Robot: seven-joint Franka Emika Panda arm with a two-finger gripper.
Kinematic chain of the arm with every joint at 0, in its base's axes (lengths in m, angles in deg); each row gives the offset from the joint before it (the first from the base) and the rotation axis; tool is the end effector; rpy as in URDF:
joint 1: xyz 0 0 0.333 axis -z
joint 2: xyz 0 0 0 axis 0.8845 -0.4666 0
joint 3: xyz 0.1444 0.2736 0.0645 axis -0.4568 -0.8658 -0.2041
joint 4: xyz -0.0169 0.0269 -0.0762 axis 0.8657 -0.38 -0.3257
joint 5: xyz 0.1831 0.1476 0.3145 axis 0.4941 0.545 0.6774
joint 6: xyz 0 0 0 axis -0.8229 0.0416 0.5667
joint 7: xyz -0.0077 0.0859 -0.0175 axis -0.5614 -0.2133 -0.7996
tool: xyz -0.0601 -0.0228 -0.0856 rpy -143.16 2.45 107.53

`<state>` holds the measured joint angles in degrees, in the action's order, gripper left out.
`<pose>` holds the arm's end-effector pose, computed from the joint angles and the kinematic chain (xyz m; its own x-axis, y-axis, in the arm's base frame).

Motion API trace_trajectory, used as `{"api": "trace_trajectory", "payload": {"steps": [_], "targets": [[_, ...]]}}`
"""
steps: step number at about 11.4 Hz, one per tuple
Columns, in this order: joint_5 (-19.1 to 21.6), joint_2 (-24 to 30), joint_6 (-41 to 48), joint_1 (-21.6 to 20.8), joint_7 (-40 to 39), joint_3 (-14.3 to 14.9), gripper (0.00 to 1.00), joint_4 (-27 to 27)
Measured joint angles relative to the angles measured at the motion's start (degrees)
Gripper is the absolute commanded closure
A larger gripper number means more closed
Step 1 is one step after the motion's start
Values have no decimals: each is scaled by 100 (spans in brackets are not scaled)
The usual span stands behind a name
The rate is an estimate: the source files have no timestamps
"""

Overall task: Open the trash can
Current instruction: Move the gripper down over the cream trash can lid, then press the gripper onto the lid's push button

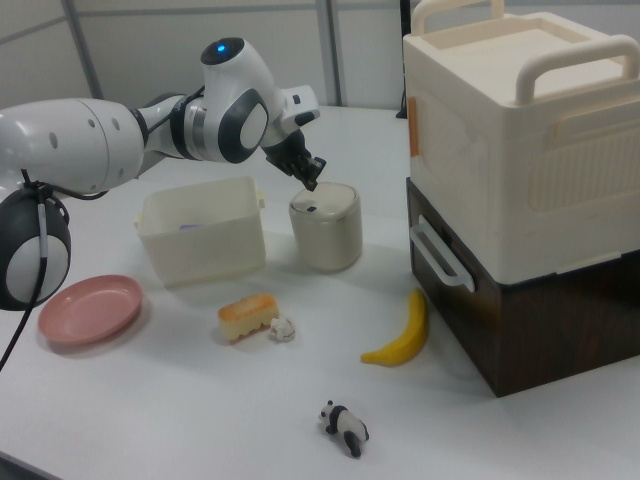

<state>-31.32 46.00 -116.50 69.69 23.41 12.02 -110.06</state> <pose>0.7556 -0.0259 0.4594 0.8721 -0.1014 0.4787 -0.1058 -0.9942 -0.0178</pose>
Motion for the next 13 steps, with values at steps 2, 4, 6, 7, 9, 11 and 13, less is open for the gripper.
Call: {"api": "trace_trajectory", "payload": {"steps": [2, 4, 6, 7, 9, 11, 13], "targets": [[-138, -11, 0, 0, 0, 1, 100, 0], [-203, -17, 76, 0, 0, 1, 100, -7], [-280, -21, 410, -2, 0, 1, 100, -9], [-307, -21, 551, -4, -3, 0, 100, -10], [-310, -21, 643, -10, -9, -3, 100, -10], [-310, -21, 644, -10, -10, -3, 100, -10], [-310, -21, 644, -10, -10, -3, 100, -10]]}}
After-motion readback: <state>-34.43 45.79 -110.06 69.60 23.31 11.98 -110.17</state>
